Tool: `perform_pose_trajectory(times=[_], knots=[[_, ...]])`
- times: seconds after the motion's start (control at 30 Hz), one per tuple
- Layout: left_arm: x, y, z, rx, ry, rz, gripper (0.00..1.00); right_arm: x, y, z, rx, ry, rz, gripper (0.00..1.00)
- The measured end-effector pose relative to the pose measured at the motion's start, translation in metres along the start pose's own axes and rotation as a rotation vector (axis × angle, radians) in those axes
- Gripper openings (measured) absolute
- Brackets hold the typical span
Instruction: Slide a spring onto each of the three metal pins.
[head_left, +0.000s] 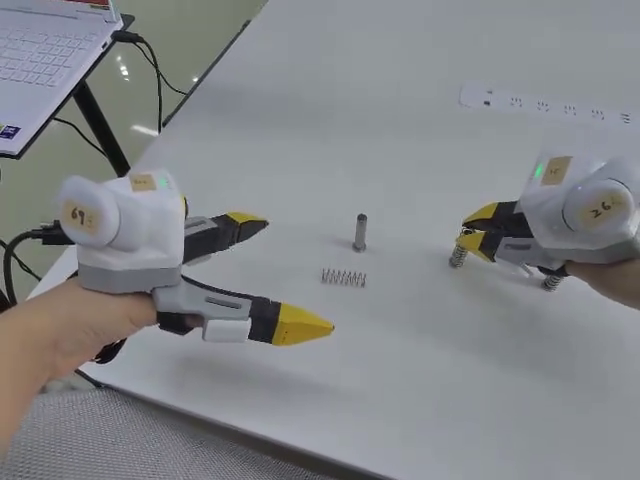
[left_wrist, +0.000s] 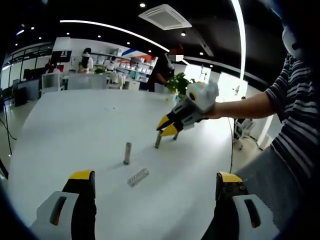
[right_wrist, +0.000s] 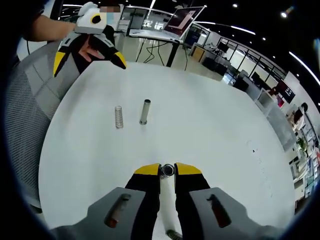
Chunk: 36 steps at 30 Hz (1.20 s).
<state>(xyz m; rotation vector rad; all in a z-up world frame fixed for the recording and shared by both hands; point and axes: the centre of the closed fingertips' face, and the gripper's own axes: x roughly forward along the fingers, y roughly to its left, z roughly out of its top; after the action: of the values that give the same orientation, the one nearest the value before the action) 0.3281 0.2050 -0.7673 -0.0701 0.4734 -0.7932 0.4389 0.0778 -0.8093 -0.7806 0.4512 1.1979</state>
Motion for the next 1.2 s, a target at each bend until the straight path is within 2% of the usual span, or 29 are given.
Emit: perform_pose_trajectory(times=[0.13, 0.17, 0.57, 0.8, 1.03, 1.2], knots=[[0.001, 0.0, 0.001, 0.002, 0.001, -0.002, 0.98, 0.001, 0.002, -0.005, 0.006, 0.008, 0.002, 0.08], [0.001, 0.0, 0.001, 0.002, 0.002, -0.002, 0.98, 0.001, 0.002, -0.003, 0.004, -0.007, -0.003, 0.08], [0.005, -0.003, 0.002, 0.012, 0.012, -0.017, 0.97, 0.0, 0.001, -0.005, 0.037, -0.003, -0.005, 0.09], [0.005, -0.004, 0.002, 0.011, 0.012, -0.02, 0.97, 0.001, 0.001, -0.004, 0.059, -0.01, -0.009, 0.13], [0.004, -0.005, 0.002, 0.012, 0.012, -0.021, 0.97, -0.007, -0.003, 0.002, 0.136, -0.058, -0.028, 0.18], [0.004, -0.005, 0.002, 0.012, 0.01, -0.02, 0.97, -0.016, 0.0, 0.013, 0.313, -0.152, 0.0, 0.23]])
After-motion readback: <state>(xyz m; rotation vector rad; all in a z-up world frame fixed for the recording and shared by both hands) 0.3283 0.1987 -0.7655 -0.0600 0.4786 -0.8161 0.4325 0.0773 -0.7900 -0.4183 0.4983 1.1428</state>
